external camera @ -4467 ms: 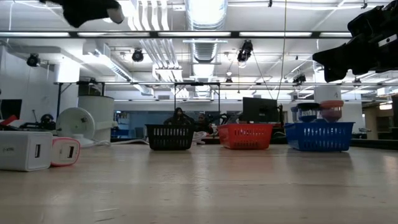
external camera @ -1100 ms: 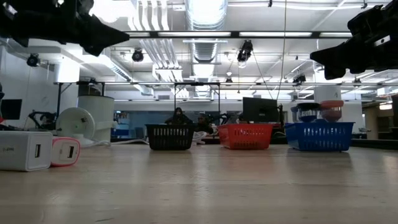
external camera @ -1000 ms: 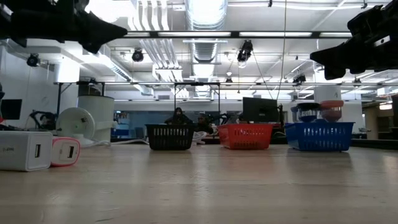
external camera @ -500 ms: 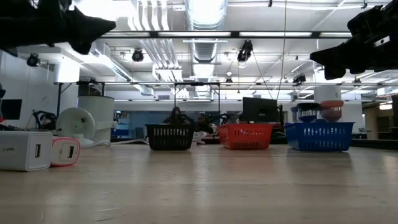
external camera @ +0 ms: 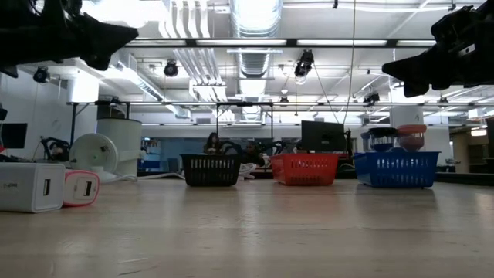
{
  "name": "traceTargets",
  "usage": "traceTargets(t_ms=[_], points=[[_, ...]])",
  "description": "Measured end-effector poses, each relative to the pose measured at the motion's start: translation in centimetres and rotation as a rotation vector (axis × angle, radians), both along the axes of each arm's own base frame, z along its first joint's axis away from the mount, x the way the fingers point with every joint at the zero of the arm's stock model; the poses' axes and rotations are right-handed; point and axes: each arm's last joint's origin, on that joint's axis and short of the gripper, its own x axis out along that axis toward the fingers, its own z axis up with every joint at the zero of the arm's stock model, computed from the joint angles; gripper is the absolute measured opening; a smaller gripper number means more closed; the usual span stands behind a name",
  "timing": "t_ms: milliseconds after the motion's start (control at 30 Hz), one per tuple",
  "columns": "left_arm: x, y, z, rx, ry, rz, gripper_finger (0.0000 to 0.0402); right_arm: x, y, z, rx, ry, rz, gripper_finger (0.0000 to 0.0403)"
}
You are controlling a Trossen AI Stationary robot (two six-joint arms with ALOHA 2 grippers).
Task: Pick & Place Office items
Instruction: Put the black digital clock into the red bin
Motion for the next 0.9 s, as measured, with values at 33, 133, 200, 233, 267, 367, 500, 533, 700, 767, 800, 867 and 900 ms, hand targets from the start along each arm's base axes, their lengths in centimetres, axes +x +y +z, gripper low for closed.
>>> traceTargets(t_ms=[33,133,200,233,267,367,500,533,700,767,800,867,900], points=[[0.0,0.0,0.0,-0.022,-0.007,-0.005,0.0008,0.0,0.0,0.0,0.001,0.0,0.0,0.0008],[-0.2,-0.1,0.9,-0.058,-0.058,-0.017,0.0007,0.0,0.0,0.0,0.0,-0.001,0.0,0.0008],[-0.2,-0.1,1.0,-0.064,-0.067,-0.021,0.0003,0.0,0.0,0.0,0.0,-0.002,0.0,0.0008],[-0.3,-0.1,1.1,-0.074,-0.074,-0.024,0.0003,0.0,0.0,0.0,0.001,-0.003,0.0,0.0008],[-0.2,-0.1,1.0,-0.083,-0.069,-0.026,0.0003,0.0,0.0,0.0,0.0,-0.003,0.0,0.0008],[-0.2,-0.2,0.9,-0.068,-0.053,-0.049,0.0003,0.0,0.0,0.1,-0.013,-0.008,-0.001,0.0008],[-0.1,-0.1,0.8,-0.014,0.005,-0.032,0.0003,0.0,0.0,0.5,-0.047,-0.045,-0.003,0.0008],[-0.1,-0.1,0.7,0.004,0.028,-0.021,0.0004,0.0,0.0,0.6,-0.055,-0.059,-0.003,0.0008],[-0.1,0.1,0.6,0.032,0.055,0.044,0.0006,-0.1,0.0,0.8,-0.056,-0.076,-0.001,0.0008],[-0.1,0.1,0.6,0.039,0.057,0.047,0.0004,-0.1,0.0,0.8,-0.057,-0.075,0.004,0.0008],[-0.1,0.1,0.6,0.04,0.058,0.046,0.0003,-0.1,0.1,0.8,-0.057,-0.075,0.01,0.0008],[-0.1,0.1,0.6,0.036,0.056,0.046,0.0003,-0.1,0.1,0.8,-0.056,-0.075,0.018,0.0008],[-0.1,0.1,0.6,0.034,0.056,0.045,0.0003,0.0,0.1,0.8,-0.055,-0.074,0.023,0.0008]])
